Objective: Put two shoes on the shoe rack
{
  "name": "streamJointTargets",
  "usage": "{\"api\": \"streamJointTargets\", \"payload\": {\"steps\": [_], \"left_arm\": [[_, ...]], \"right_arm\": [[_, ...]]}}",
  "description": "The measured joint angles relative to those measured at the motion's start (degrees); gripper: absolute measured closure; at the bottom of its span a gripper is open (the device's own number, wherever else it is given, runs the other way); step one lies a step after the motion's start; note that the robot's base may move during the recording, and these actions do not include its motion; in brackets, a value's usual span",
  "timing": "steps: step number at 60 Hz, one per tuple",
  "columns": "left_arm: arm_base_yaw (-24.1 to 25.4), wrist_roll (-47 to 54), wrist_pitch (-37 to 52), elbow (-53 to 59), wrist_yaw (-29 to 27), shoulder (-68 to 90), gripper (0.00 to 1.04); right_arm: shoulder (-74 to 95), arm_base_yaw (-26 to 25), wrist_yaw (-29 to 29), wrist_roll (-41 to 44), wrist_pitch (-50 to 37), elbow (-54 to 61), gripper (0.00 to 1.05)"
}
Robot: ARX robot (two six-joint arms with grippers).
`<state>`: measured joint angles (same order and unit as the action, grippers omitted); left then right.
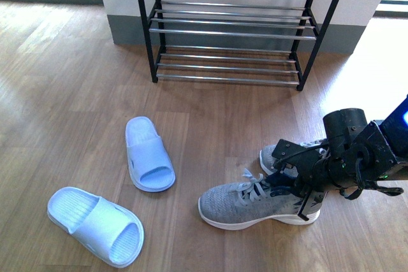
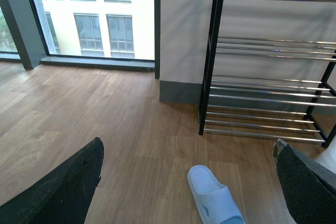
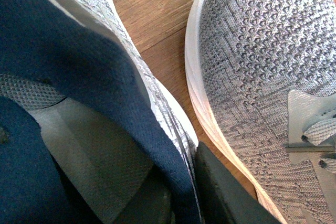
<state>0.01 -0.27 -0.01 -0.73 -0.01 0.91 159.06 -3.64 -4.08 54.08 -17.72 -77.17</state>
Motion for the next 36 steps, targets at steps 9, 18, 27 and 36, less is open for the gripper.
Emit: {"api": "streamJointTargets", "payload": {"steps": [9, 18, 27, 36], "left_arm": [[0.0, 0.0, 0.0, 0.0, 0.0, 0.0, 0.09], [0.0, 0.0, 0.0, 0.0, 0.0, 0.0, 0.09], [0.0, 0.0, 0.0, 0.0, 0.0, 0.0, 0.09], [0.0, 0.0, 0.0, 0.0, 0.0, 0.0, 0.09]], "right_arm": [[-0.9, 0.2, -1.8, -2.3, -2.5, 2.0, 1.03], [-9.9, -0.4, -7.7, -12.3, -8.6, 13.7, 1.03], [-23.7, -1.6, -12.2, -19.9, -14.2, 25.8, 1.03], [-39.8, -4.6, -13.7, -29.4, -16.6, 36.6, 1.03]]}}
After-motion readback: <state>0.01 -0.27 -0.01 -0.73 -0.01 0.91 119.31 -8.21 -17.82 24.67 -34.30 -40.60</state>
